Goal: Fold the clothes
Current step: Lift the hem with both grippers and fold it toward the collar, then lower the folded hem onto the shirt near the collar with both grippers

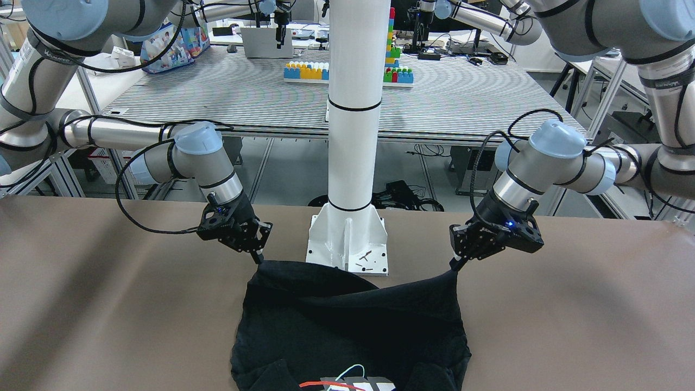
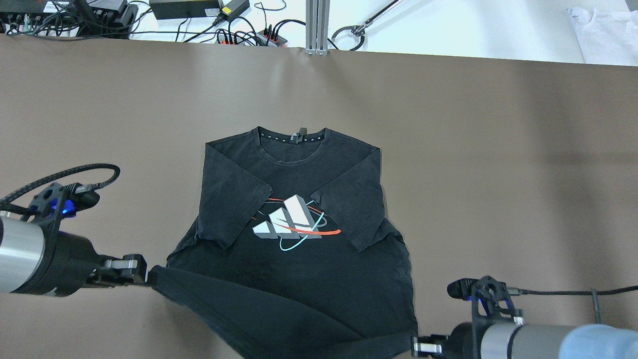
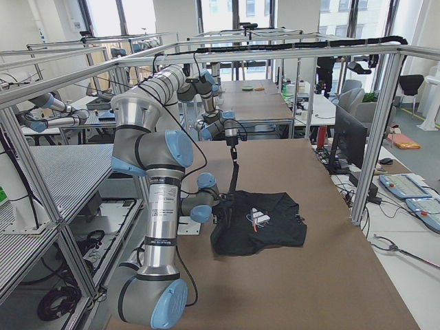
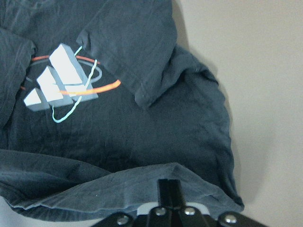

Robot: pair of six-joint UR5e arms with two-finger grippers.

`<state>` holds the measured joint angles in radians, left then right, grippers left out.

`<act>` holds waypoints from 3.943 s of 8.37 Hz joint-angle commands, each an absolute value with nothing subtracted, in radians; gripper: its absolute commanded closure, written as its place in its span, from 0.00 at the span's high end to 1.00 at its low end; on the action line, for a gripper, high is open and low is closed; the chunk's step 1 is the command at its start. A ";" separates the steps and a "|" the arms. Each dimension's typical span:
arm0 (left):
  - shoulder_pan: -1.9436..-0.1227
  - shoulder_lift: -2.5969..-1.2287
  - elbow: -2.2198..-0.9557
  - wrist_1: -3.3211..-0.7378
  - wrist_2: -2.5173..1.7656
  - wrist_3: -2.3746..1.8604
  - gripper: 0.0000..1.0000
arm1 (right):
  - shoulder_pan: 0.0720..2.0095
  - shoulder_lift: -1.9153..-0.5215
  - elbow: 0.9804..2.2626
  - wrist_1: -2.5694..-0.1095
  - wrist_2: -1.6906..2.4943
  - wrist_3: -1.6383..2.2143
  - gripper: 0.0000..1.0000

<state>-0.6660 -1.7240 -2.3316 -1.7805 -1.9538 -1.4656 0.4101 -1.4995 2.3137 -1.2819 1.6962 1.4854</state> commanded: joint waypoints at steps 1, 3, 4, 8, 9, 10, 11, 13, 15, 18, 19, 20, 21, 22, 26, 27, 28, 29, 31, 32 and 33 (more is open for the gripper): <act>-0.739 -1.776 -2.241 -1.781 -1.914 -1.466 0.00 | 0.593 -1.459 2.249 -1.282 1.735 1.459 0.00; -0.745 -1.802 -2.185 -1.779 -1.834 -1.470 0.00 | 0.694 -1.341 2.148 -1.310 1.787 1.416 0.00; -0.753 -1.805 -2.151 -1.781 -1.824 -1.463 0.00 | 0.730 -1.316 2.119 -1.313 1.792 1.370 0.00; -0.801 -1.908 -1.998 -1.786 -1.827 -1.453 0.00 | 0.787 -1.272 2.018 -1.312 1.790 1.321 0.00; -0.802 -1.952 -1.926 -1.786 -1.825 -1.445 0.00 | 0.785 -1.188 1.931 -1.313 1.790 1.324 0.00; -0.802 -1.977 -1.867 -1.789 -1.827 -1.410 0.00 | 0.785 -1.148 1.858 -1.312 1.790 1.322 0.00; -0.801 -1.989 -1.815 -1.793 -1.827 -1.388 0.00 | 0.787 -1.122 1.814 -1.313 1.784 1.322 0.00; -0.810 -2.000 -1.705 -1.854 -1.825 -1.359 0.00 | 0.784 -1.027 1.661 -1.296 1.783 1.324 0.00; -0.810 -2.022 -1.593 -1.946 -1.810 -1.353 0.00 | 0.781 -0.974 1.530 -1.289 1.779 1.321 0.00; -0.810 -2.020 -1.566 -1.976 -1.810 -1.326 0.00 | 0.773 -0.983 1.441 -1.177 1.775 1.319 0.00; -0.810 -2.020 -1.566 -1.976 -1.810 -1.319 0.00 | 0.773 -0.986 1.439 -1.174 1.775 1.306 0.00; -0.810 -2.020 -1.566 -1.976 -1.810 -1.319 0.00 | 0.775 -0.985 1.440 -1.172 1.775 1.274 0.00; -0.811 -2.020 -1.568 -1.976 -1.810 -1.319 0.00 | 0.778 -0.985 1.439 -1.173 1.775 1.267 0.00; -0.815 -2.022 -1.568 -1.976 -1.812 -1.318 0.00 | 0.782 -0.985 1.440 -1.173 1.775 1.266 0.00; -0.864 -2.043 -1.531 -1.974 -1.821 -1.250 0.00 | 0.798 -0.985 1.433 -1.174 1.773 1.206 0.00; -0.865 -2.045 -1.531 -1.976 -1.821 -1.238 0.00 | 0.799 -0.985 1.433 -1.175 1.773 1.198 0.10; -0.867 -2.045 -1.531 -1.976 -1.821 -1.171 0.41 | 0.799 -0.985 1.433 -1.175 1.773 1.192 0.80; -0.876 -2.043 -1.537 -1.992 -1.819 -1.088 0.99 | 0.805 -0.979 1.434 -1.178 1.778 1.152 0.94; -0.955 -2.031 -1.542 -2.009 -1.996 -0.969 1.00 | 0.822 -0.976 1.440 -1.178 1.789 1.057 0.94; -0.956 -1.982 -1.583 -2.022 -2.038 -0.959 1.00 | 0.818 -0.976 1.442 -1.175 1.789 1.054 0.94; -0.951 -1.930 -1.642 -2.049 -2.046 -0.971 1.00 | 0.807 -0.976 1.443 -1.174 1.789 1.054 0.94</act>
<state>-0.9418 -2.0075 -1.5638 -2.0140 -1.9818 -0.9910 0.8171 -0.9763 1.4403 -1.1772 1.7872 1.0725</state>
